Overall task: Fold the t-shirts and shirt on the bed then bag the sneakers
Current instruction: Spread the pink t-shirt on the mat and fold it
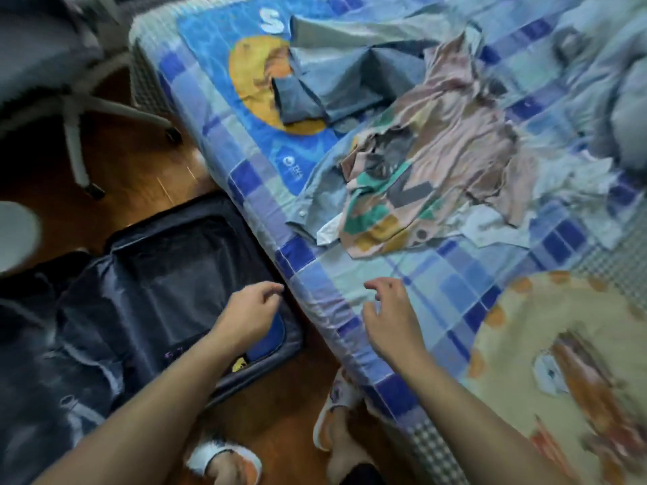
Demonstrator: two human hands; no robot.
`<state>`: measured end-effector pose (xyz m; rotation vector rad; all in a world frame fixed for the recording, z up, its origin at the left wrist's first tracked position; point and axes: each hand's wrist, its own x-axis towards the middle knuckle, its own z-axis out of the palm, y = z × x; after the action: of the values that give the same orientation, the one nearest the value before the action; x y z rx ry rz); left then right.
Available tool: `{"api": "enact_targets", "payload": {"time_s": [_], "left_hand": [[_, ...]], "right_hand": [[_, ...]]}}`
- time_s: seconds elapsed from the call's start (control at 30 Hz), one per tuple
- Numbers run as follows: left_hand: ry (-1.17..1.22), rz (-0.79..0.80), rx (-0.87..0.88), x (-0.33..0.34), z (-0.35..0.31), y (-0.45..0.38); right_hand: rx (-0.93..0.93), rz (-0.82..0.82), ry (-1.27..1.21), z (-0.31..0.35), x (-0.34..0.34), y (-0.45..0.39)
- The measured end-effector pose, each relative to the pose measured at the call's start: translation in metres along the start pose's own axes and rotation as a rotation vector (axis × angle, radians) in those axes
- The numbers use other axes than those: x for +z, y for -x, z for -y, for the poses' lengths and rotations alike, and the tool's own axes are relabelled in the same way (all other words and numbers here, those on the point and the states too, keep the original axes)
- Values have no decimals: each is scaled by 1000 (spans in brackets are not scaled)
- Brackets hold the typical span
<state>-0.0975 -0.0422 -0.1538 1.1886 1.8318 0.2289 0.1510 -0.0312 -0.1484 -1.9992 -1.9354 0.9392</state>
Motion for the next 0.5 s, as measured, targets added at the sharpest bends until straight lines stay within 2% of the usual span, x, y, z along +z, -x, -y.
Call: {"api": "enact_targets", "payload": {"time_s": [0.07,0.13,0.23,0.33,0.4,0.5], "left_hand": [[59,-31,-29,-11,-31,11],[130,-47,-73,-13,-54,25],[198,-49,-113,-8,-80,49],[173,-24,-119,-2,-93,62],[157,-8,-145,1,-94,68],[151,-23,-194,5,-92,73]], "right_hand": [[15,107,140,-25,-34,-10],[-48,223,294,-48,-50,-29],[-234,410,493,-66,-46,-75],[-356,513,593,-72,-25,-119],[-313,461,542,-72,-6,-137],[-105,213,209,-50,-1,-129]]}}
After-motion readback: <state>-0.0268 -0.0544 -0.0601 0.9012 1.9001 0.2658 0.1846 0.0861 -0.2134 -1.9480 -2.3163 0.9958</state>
